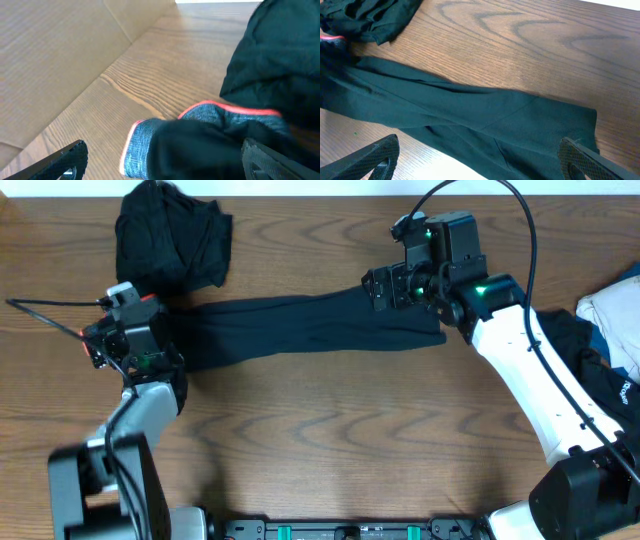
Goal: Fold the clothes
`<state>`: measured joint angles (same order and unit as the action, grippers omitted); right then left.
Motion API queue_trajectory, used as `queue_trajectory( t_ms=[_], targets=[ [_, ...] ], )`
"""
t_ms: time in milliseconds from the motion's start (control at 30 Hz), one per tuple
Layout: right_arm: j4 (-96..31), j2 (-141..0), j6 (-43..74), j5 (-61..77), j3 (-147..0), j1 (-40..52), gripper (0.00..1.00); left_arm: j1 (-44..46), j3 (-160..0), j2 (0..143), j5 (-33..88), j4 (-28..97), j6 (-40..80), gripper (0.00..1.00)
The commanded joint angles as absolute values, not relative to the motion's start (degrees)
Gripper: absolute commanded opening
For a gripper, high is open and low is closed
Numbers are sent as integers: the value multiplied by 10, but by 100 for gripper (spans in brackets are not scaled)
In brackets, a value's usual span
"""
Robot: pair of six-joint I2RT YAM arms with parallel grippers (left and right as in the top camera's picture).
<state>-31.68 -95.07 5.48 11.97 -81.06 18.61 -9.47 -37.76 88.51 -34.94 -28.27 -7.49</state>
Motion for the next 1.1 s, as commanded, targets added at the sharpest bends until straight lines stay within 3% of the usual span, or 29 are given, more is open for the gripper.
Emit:
queue_trajectory(
  t_ms=[0,233,400,633,833,1067],
  targets=[
    [-320,-939,71,107,-816,187,99,-92,-385,858,-371,-264,-28,98],
    [-339,-939,92,69,-816,183,99,-98,-385,854,-370,-232,-18,98],
    [-378,-939,92,61,-815,178,99,-76,-385,834,-357,-124,84,98],
    [-427,-939,136,54,-804,112,99,-63,-385,745,-109,-32,102,98],
    [-453,-954,156,60,-797,70,99,-63,-385,676,-10,36,103,98],
    [-455,-1007,36,134,-797,35,99,-63,-385,662,98,93,104,98]
  ],
)
